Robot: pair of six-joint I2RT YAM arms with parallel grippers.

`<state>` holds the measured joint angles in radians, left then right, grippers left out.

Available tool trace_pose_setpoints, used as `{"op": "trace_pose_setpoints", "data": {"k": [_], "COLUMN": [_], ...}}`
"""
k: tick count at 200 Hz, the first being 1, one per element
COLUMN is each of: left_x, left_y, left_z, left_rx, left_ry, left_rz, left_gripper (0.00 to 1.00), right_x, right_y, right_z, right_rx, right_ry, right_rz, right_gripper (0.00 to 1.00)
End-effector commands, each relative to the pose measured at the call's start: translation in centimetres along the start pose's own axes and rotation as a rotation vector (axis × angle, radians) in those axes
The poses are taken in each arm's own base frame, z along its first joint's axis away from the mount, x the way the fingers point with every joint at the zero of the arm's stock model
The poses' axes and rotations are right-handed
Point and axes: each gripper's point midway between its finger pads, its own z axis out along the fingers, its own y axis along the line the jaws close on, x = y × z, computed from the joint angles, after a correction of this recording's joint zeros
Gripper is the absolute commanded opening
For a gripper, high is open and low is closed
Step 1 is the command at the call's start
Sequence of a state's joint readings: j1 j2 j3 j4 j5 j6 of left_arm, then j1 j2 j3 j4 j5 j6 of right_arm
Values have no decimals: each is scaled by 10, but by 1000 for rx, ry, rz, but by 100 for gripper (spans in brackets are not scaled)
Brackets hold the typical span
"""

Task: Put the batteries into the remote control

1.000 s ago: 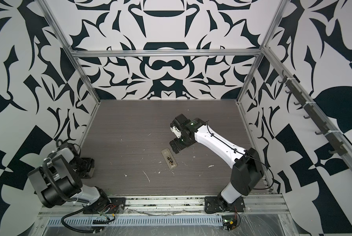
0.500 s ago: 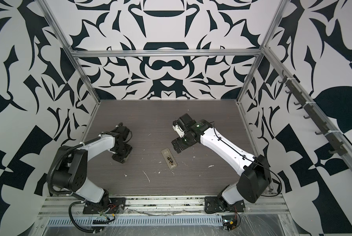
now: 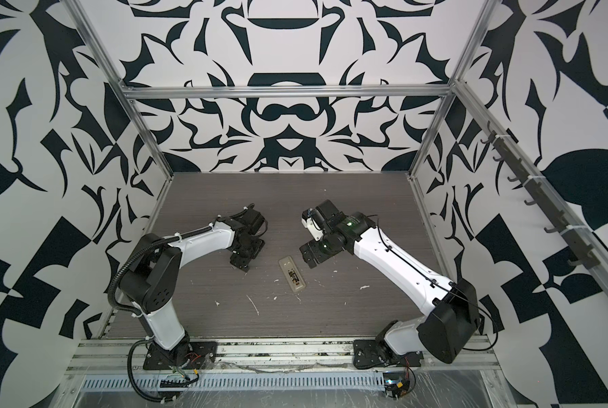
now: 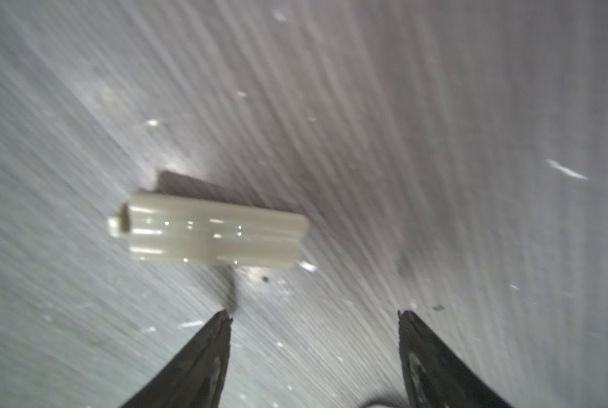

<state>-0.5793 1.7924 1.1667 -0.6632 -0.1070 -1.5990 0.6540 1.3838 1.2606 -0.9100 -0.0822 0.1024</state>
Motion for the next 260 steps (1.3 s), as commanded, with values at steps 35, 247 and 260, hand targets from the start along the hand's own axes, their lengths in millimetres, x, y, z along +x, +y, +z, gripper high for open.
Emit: {"op": "trace_pose_setpoints", "data": {"k": [35,247,260], "left_x": [-52,-9,3], "left_y": [-2,47,45], "left_z": [-52,4,5], "left_rx": [61,201,221], "left_ry": [2,355,370], "left_rz": [218,550,548], "left_gripper": [77,73,73], "right_x": [-2,-27,-25], "right_y": [-14,-22,-22], "right_z": [1,10,12], "right_rx": [62,108,108], "right_ry": [-31,-74,-72], "right_rz": [58,429,441], "right_gripper": [96,95,95]}}
